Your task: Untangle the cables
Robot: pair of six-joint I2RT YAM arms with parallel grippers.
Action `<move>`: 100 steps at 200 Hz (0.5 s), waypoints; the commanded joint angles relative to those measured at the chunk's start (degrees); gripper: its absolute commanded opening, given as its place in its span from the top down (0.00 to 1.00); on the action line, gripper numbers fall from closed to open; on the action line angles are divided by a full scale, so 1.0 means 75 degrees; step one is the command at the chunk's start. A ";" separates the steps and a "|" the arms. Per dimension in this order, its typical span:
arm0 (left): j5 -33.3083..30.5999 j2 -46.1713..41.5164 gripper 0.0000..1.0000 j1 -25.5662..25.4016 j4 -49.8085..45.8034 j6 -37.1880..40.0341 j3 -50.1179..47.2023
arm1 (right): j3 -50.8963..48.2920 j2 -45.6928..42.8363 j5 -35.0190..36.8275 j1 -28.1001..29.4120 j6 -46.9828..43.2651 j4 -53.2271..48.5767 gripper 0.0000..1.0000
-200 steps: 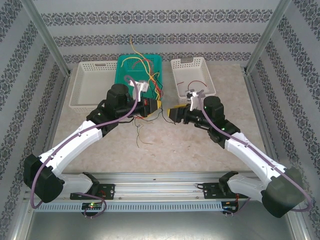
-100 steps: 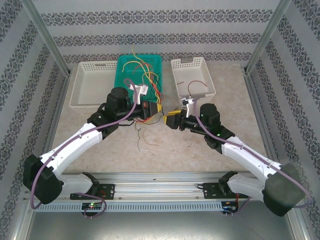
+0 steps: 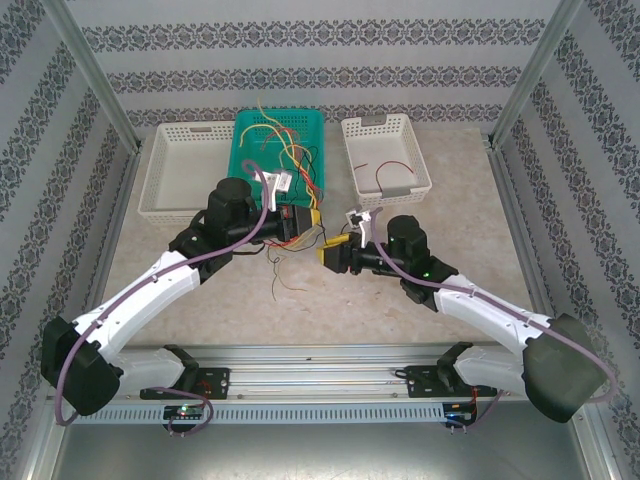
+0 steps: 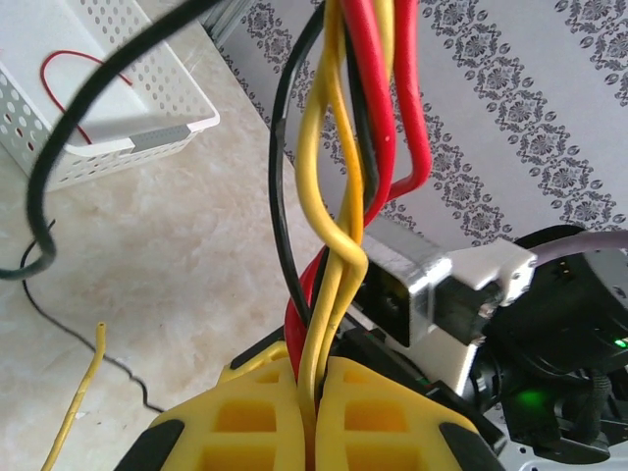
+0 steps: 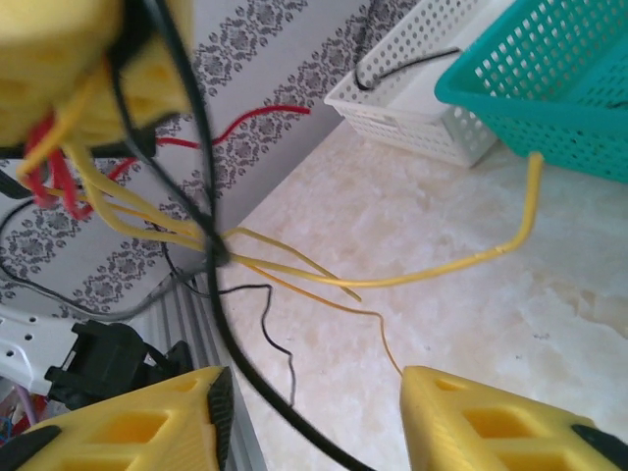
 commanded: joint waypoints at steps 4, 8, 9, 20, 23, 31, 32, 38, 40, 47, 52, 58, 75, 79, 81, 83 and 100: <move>0.0006 -0.0143 1.00 0.0046 0.0122 0.0048 0.0172 | -0.0031 0.0050 0.0122 0.0057 -0.0274 0.0246 0.65; 0.0027 -0.0143 1.00 0.0043 0.0160 0.0024 0.0147 | -0.0005 0.0059 0.0167 0.0060 -0.0300 0.0209 0.69; 0.0030 -0.0143 1.00 0.0044 0.0165 0.0022 0.0143 | 0.0003 0.0066 0.0182 0.0061 -0.0306 0.0202 0.70; 0.0033 -0.0158 1.00 0.0044 0.0205 -0.0015 0.0082 | 0.0088 0.0084 0.0362 0.0061 -0.0371 0.0098 0.83; 0.0033 -0.0175 1.00 0.0046 0.0201 -0.0014 0.0072 | 0.0102 0.0084 0.0421 0.0061 -0.0383 0.0071 0.87; 0.0054 -0.0218 1.00 0.0051 0.0163 0.0020 0.0036 | 0.0139 0.0067 0.0611 0.0061 -0.0432 -0.0016 0.95; 0.0055 -0.0222 1.00 0.0054 0.0155 0.0026 0.0035 | 0.0146 0.0058 0.0638 0.0061 -0.0443 -0.0034 0.96; 0.0045 -0.0250 1.00 0.0057 0.0103 0.0057 0.0038 | 0.0151 0.0016 0.0830 0.0052 -0.0481 -0.0122 1.00; 0.0045 -0.0260 1.00 0.0058 0.0077 0.0064 0.0035 | 0.0152 -0.0009 0.0900 0.0050 -0.0495 -0.0148 1.00; 0.0051 -0.0320 1.00 0.0069 -0.0009 0.0109 0.0045 | 0.0121 -0.0113 0.1157 0.0027 -0.0526 -0.0216 1.00; 0.0068 -0.0350 1.00 0.0078 -0.0065 0.0140 0.0044 | 0.0097 -0.0204 0.1343 -0.0011 -0.0552 -0.0283 1.00; 0.0084 -0.0394 1.00 0.0092 -0.0132 0.0180 0.0027 | 0.0055 -0.0327 0.1572 -0.0059 -0.0551 -0.0365 1.00; 0.0149 -0.0482 1.00 0.0139 -0.0422 0.0346 0.0022 | -0.0090 -0.0746 0.2036 -0.0321 -0.0482 -0.0530 1.00; 0.0161 -0.0502 1.00 0.0150 -0.0492 0.0395 0.0012 | -0.0113 -0.0833 0.2130 -0.0398 -0.0457 -0.0589 1.00; 0.0171 -0.0511 1.00 0.0157 -0.0535 0.0409 0.0005 | -0.0125 -0.0866 0.2177 -0.0434 -0.0443 -0.0616 1.00; 0.0182 -0.0516 1.00 0.0162 -0.0557 0.0431 0.0009 | -0.0137 -0.0921 0.2224 -0.0481 -0.0424 -0.0644 1.00; 0.0417 -0.0497 1.00 0.0204 -0.0802 0.0584 -0.0023 | -0.0193 -0.1340 0.2623 -0.0831 -0.0293 -0.0952 1.00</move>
